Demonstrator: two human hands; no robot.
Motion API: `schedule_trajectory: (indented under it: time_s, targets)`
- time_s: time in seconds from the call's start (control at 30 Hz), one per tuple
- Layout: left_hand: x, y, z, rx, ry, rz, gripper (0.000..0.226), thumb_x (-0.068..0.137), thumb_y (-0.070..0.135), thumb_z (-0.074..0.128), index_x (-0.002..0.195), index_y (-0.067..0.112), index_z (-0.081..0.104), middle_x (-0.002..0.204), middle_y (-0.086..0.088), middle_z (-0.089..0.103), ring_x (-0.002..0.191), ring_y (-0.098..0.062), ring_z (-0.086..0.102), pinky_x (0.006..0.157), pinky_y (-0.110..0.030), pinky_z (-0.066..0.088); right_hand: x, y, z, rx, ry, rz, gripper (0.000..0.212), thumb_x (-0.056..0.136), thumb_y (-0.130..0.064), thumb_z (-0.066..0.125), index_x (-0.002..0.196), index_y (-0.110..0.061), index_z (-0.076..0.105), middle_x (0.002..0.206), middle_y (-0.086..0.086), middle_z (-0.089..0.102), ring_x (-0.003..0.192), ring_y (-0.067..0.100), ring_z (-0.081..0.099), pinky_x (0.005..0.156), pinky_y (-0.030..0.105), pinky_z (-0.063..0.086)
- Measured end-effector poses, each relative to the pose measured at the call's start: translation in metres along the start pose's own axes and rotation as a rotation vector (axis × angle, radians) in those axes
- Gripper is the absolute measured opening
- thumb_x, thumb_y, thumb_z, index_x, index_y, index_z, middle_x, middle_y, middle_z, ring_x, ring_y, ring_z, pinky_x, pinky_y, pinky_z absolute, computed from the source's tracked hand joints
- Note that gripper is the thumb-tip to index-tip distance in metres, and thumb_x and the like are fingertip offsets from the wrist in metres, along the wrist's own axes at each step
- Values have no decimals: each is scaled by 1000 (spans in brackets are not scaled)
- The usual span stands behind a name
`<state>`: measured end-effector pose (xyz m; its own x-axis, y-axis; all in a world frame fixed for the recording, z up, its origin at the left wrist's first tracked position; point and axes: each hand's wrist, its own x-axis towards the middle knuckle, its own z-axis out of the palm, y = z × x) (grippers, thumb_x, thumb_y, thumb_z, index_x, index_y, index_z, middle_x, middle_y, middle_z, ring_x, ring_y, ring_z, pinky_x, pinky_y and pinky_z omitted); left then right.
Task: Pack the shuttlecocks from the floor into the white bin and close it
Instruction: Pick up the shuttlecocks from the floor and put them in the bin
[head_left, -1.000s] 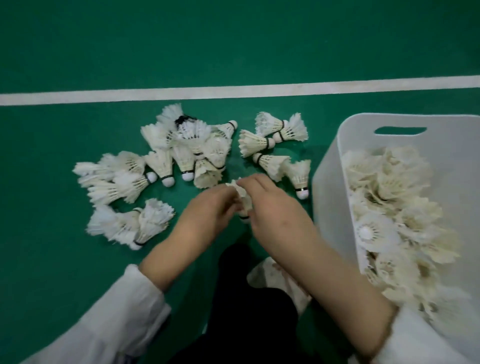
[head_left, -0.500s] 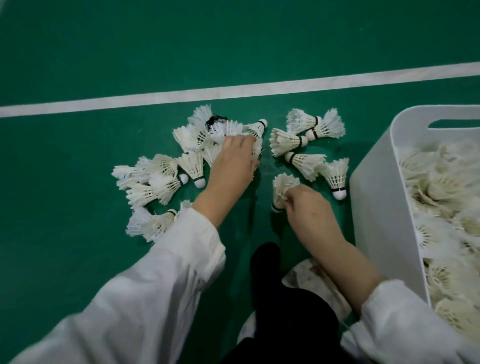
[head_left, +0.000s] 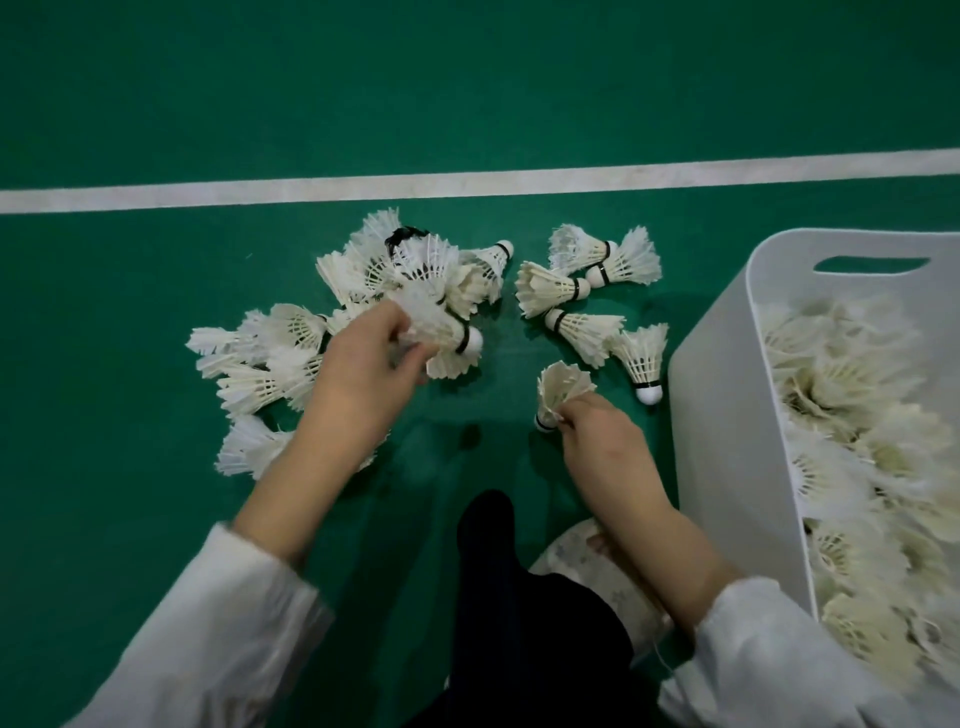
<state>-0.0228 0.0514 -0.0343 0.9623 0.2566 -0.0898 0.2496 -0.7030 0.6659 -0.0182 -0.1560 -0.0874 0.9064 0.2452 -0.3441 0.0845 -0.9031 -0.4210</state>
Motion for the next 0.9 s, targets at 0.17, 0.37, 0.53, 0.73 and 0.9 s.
schedule_trajectory:
  time_s: [0.17, 0.37, 0.53, 0.73, 0.9]
  targets:
    - [-26, -27, 7, 156, -34, 15, 48, 89, 18, 56, 130, 22, 31, 73, -1, 61, 61, -17, 58, 56, -33, 47, 0, -1, 4, 25, 5, 9, 22, 86, 3, 45, 98, 0, 63, 103, 14, 57, 86, 34, 56, 72, 37, 43]
    - [3, -25, 44, 592, -86, -89, 49, 92, 52, 39, 129, 22, 31, 74, 0, 59, 61, -24, 54, 48, -29, 36, 6, 4, 2, -31, -18, 7, 24, 85, 1, 46, 100, -3, 65, 101, 13, 59, 87, 33, 56, 66, 31, 37]
    - [31, -23, 63, 630, -200, -143, 46, 96, 47, 32, 139, 30, 28, 105, -7, 59, 89, -28, 60, 59, -32, 37, 7, 8, -4, -22, -36, 0, 21, 83, 3, 44, 93, 0, 63, 101, 14, 57, 86, 33, 55, 65, 30, 35]
    - [29, -11, 52, 537, -114, -124, 34, 97, 41, 35, 96, 23, 64, 83, -2, 64, 72, -24, 59, 51, -26, 36, 8, -18, -63, 120, 9, -78, 18, 88, -9, 47, 94, 0, 62, 90, 13, 61, 81, 28, 56, 63, 27, 36]
    - [9, 23, 36, 359, -158, -85, 31, 93, 34, 45, 74, 15, 61, 64, -2, 57, 61, -21, 54, 51, -28, 38, -4, -22, -166, 47, 116, -279, 12, 92, -22, 51, 99, -14, 56, 92, 2, 62, 82, 20, 57, 71, 30, 45]
